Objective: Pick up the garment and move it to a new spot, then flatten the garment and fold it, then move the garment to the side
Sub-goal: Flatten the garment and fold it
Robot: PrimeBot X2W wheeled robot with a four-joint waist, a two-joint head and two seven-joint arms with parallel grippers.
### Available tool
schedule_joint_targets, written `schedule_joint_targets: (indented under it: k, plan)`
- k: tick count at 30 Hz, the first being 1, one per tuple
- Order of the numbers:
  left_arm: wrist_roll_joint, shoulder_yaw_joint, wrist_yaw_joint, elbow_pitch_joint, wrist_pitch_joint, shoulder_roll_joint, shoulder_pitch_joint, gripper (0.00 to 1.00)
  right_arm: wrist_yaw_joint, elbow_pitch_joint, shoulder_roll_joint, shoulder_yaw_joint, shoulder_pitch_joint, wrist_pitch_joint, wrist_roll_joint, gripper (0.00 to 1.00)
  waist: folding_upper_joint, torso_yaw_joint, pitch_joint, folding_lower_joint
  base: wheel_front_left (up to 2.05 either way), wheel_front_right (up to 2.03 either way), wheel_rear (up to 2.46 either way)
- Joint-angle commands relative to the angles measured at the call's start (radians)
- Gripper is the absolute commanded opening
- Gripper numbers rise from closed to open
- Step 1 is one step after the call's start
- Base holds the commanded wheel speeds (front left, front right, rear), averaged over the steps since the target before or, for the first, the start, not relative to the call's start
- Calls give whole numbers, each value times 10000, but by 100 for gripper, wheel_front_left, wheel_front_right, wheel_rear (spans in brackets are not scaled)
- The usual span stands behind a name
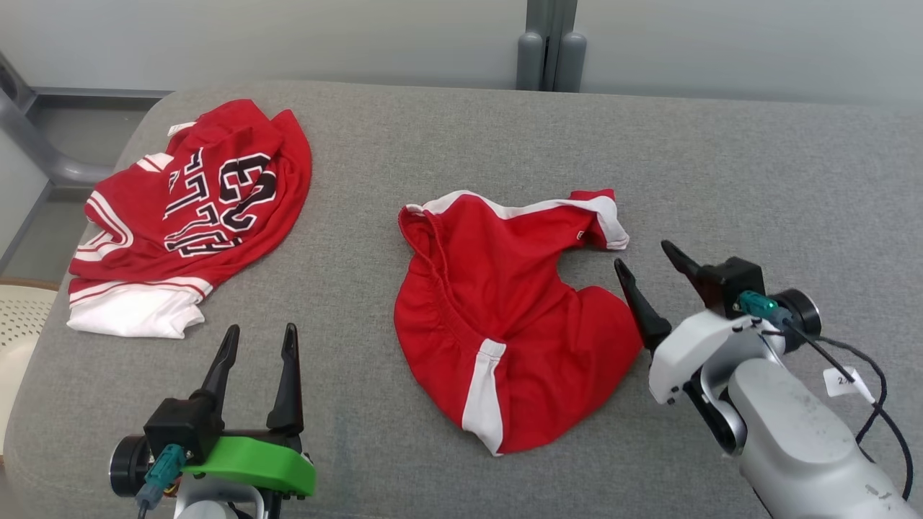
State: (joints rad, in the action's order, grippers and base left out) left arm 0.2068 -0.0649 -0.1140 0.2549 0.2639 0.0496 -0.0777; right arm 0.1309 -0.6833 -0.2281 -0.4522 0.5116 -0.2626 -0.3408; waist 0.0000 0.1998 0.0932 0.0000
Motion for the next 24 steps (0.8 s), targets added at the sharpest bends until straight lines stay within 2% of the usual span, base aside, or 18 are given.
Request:
schedule_joint_targets:
  k: [1, 12, 13, 14, 15, 19, 24]
  plan:
    - [-33, -14, -32, -26, 9, 18, 2, 100, -2, -112, 81, 100, -281, -31, 76, 100, 0, 58, 24, 0, 0, 0, 0]
    - [-100, -41, -83, 8, 9, 17, 30, 100, -2, -1831, 620, 185, -841, 1, -269, 100, 0, 360, 116, 0, 0, 0, 0]
    - [-105, -38, -87, 19, 9, 17, 27, 100, -2, -2027, 685, 129, -783, 12, -377, 95, 0, 368, 119, 0, 0, 0, 0]
    - [-111, -40, -90, 34, 9, 17, 12, 100, -2, -2373, 806, -35, -712, 151, -618, 21, 0, 362, 118, 0, 0, 0, 0]
    - [-110, -35, -82, 37, 9, 17, 12, 100, -2, -2465, 840, -102, -672, 168, -720, 0, 0, 349, 112, 0, 0, 0, 0]
    - [-110, 24, -80, 21, 9, 16, 106, 100, -9, -2567, 746, -248, -493, 58, -1079, 0, 0, 167, 67, 0, 0, 0, 0]
    - [-72, 28, -52, 19, 9, 17, 170, 100, -7, -1749, 454, 42, -563, -25, -1174, 0, 0, -169, -61, 0, 0, 0, 0]
